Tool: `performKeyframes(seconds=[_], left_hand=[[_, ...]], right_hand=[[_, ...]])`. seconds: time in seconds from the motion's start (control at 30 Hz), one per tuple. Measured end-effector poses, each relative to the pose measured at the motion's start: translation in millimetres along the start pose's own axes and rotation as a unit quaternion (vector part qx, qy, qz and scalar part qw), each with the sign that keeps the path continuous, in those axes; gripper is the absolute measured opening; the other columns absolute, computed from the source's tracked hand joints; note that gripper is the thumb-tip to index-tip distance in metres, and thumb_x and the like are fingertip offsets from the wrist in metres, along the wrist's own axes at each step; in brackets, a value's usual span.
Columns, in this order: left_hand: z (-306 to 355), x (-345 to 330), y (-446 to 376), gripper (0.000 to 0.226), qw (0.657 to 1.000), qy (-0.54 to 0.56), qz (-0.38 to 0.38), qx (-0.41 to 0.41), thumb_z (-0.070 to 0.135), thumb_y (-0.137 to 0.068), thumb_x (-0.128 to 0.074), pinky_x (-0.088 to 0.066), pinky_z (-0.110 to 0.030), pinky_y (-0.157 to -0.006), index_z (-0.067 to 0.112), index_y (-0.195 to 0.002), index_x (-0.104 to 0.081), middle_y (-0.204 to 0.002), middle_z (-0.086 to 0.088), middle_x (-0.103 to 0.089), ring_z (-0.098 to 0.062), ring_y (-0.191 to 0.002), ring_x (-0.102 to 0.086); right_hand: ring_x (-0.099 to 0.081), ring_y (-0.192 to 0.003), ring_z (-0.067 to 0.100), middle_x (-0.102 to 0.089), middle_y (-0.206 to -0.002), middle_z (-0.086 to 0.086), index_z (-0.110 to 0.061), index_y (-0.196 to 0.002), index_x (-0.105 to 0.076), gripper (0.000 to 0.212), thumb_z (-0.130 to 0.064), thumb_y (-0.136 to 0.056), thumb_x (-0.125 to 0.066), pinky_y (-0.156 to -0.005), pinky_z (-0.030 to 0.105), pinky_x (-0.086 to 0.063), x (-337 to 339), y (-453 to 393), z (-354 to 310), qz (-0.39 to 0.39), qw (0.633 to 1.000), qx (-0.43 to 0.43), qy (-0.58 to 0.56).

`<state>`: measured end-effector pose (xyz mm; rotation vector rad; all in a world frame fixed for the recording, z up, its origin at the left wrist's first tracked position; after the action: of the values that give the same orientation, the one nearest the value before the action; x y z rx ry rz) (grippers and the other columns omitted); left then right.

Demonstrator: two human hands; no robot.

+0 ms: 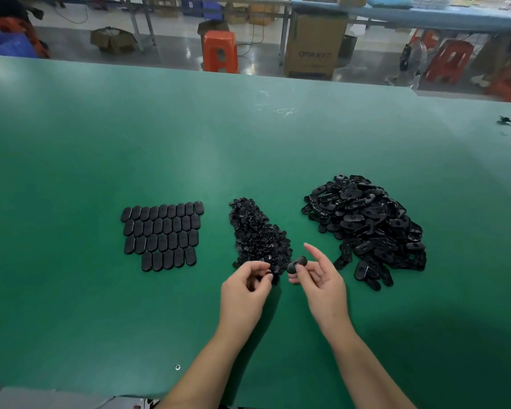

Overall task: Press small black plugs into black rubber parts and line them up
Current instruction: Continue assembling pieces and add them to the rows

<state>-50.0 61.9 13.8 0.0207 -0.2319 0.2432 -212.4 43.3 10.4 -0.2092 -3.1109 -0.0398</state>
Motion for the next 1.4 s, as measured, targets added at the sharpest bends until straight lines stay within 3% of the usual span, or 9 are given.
performKeyframes(seconds=[0.13,0.3,0.53,0.63,0.77,0.97,1.2,1.33,1.4], left_hand=[[0.9,-1.9,3.8,0.036,0.999,-0.036,0.011,-0.034,0.005,-0.085,-0.075,-0.042,-0.007,-0.067,0.040,-0.095,-0.070,-0.080,0.010,-0.070,-0.001,-0.067,-0.057],[2.9,-3.5,3.8,0.036,0.997,-0.047,0.034,-0.056,0.005,-0.085,-0.076,-0.043,-0.006,-0.074,0.038,-0.098,-0.071,-0.088,0.018,-0.071,-0.001,-0.078,-0.063],[2.6,-2.9,4.4,0.031,0.993,-0.063,0.060,-0.080,0.003,-0.086,-0.075,-0.042,-0.004,-0.081,0.025,-0.107,-0.077,-0.096,0.018,-0.071,0.004,-0.091,-0.065],[4.6,-1.9,6.8,0.029,0.988,-0.080,0.082,-0.101,0.000,-0.086,-0.074,-0.043,-0.006,-0.084,0.021,-0.107,-0.078,-0.097,0.018,-0.070,0.002,-0.094,-0.066],[6.6,-3.0,11.6,0.027,0.986,-0.078,0.094,-0.114,-0.001,-0.088,-0.072,-0.046,-0.007,-0.088,0.021,-0.103,-0.079,-0.101,0.023,-0.072,0.005,-0.098,-0.067],[9.2,-3.4,13.7,0.020,0.976,-0.094,0.123,-0.154,0.001,-0.087,-0.073,-0.046,-0.011,-0.085,0.015,-0.101,-0.078,-0.099,0.010,-0.065,-0.004,-0.096,-0.063],[1.5,-1.7,10.7,0.024,0.991,-0.042,0.110,-0.066,0.007,-0.090,-0.072,-0.048,-0.009,-0.081,0.030,-0.094,-0.076,-0.091,0.022,-0.073,0.003,-0.091,-0.068],[-1.1,-1.2,8.0,0.031,0.993,-0.003,0.115,-0.009,0.009,-0.091,-0.070,-0.049,-0.010,-0.075,0.040,-0.089,-0.071,-0.086,0.024,-0.073,0.001,-0.083,-0.069],[-0.3,-1.6,7.4,0.031,0.994,-0.003,0.111,-0.004,0.008,-0.091,-0.070,-0.049,-0.010,-0.075,0.039,-0.089,-0.071,-0.085,0.024,-0.073,0.002,-0.083,-0.069]], right_hand=[[-0.077,-0.084,0.018,-0.078,-0.091,0.002,-0.041,-0.107,-0.069,0.042,-0.001,-0.095,-0.066,-0.083,0.027,-0.060,0.8,0.6,7.4,-0.008,0.999,0.001,0.041],[-0.077,-0.092,0.022,-0.078,-0.093,0.003,-0.014,-0.092,-0.055,0.016,-0.004,-0.095,-0.067,-0.086,0.046,-0.060,0.3,-0.1,10.0,0.010,1.000,-0.010,-0.002],[-0.074,-0.078,0.015,-0.077,-0.106,-0.009,-0.037,-0.120,-0.054,0.026,-0.016,-0.104,-0.055,-0.063,0.028,-0.060,-2.0,3.3,3.9,-0.019,0.998,0.017,0.060],[-0.071,-0.074,0.017,-0.076,-0.106,-0.012,-0.052,-0.102,-0.060,0.035,-0.019,-0.106,-0.049,-0.059,0.029,-0.056,-0.9,4.3,0.3,-0.028,0.996,0.025,0.080],[-0.071,-0.074,0.023,-0.076,-0.108,-0.009,-0.049,-0.090,-0.053,0.021,-0.034,-0.102,-0.044,-0.059,0.038,-0.053,-1.5,4.3,-0.5,-0.021,0.998,0.009,0.057],[-0.055,-0.063,0.009,-0.068,-0.079,0.001,-0.038,-0.090,-0.061,0.018,-0.023,-0.101,-0.060,-0.057,0.025,-0.045,2.6,3.4,3.0,-0.012,0.994,0.025,0.104],[-0.071,-0.074,0.012,-0.062,-0.087,-0.014,-0.045,-0.132,-0.052,0.051,-0.007,-0.099,-0.063,-0.074,0.023,-0.060,-1.3,3.7,3.0,-0.035,0.997,0.011,0.062],[-0.074,-0.075,0.018,-0.064,-0.085,-0.019,-0.059,-0.107,-0.066,0.055,-0.005,-0.096,-0.064,-0.078,0.030,-0.062,-2.8,5.0,3.2,-0.034,0.998,0.011,0.061],[-0.074,-0.073,0.020,-0.068,-0.085,-0.014,-0.052,-0.098,-0.065,0.047,-0.005,-0.095,-0.065,-0.077,0.040,-0.063,-3.7,5.4,3.0,-0.029,0.997,0.005,0.067]])
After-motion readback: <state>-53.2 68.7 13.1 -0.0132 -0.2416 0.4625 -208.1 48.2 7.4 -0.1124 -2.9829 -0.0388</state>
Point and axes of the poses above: each hand's wrist, its own y-axis away from the middle knuckle, its own x-axis out of the back of the hand, z = x × y, the point moved 2 cm from there along -y, towards the middle knuckle
